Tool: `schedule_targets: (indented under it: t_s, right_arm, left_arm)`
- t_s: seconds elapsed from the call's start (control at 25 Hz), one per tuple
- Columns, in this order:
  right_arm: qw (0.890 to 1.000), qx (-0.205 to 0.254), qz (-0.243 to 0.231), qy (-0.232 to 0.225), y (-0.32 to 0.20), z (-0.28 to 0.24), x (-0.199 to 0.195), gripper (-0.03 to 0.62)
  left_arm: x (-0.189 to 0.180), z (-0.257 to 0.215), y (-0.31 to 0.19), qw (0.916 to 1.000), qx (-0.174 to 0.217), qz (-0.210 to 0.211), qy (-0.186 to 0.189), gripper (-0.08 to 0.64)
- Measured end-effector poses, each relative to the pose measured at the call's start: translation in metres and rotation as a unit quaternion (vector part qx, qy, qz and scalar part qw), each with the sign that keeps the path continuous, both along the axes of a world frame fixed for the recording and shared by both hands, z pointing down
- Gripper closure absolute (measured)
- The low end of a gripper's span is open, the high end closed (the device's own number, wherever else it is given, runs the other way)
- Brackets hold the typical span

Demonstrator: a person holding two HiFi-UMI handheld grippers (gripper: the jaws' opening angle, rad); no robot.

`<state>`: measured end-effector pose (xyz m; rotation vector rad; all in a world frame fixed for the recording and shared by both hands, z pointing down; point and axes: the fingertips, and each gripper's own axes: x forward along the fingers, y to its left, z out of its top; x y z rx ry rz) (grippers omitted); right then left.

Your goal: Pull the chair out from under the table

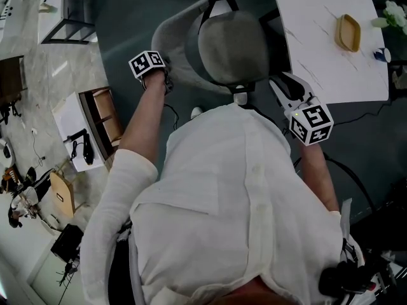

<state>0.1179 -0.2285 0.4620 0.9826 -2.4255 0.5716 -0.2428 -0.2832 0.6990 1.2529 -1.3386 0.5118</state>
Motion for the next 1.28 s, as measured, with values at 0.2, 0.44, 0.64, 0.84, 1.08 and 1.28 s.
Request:
schedule_targets:
  t_s: [0.2,0.44,0.64,0.84,1.08,1.28]
  right_arm:
    - [1.0,0.002,-0.001,0.002,0.01,-0.001,-0.012,0.476]
    - [1.0,0.001,-0.004,0.005,0.026,-0.002,-0.025,0.476]
    - [1.0,0.0,-0.006,0.008,0.038,-0.004,-0.037,0.476]
    - [1.0,0.0,-0.006,0.01,0.052,-0.006,-0.055,0.476]
    - [1.0,0.002,0.0,0.012,0.058,-0.007,-0.063,0.476]
    - [1.0,0.003,0.004,0.013,0.067,-0.007,-0.074,0.476]
  left_arm:
    - [-0.018,0.0,0.012,1.0,0.0,-0.006,0.0,0.495]
    - [-0.037,0.0,0.024,0.9999,0.0,-0.011,0.0,0.495]
    - [-0.058,-0.003,0.033,0.9999,-0.001,-0.014,-0.003,0.495]
    - [-0.084,-0.005,0.044,0.9999,0.002,-0.016,-0.005,0.495]
    - [-0.104,-0.004,0.052,0.9998,0.001,-0.016,-0.007,0.495]
    - [-0.125,-0.006,0.062,0.9998,0.001,-0.02,-0.009,0.495]
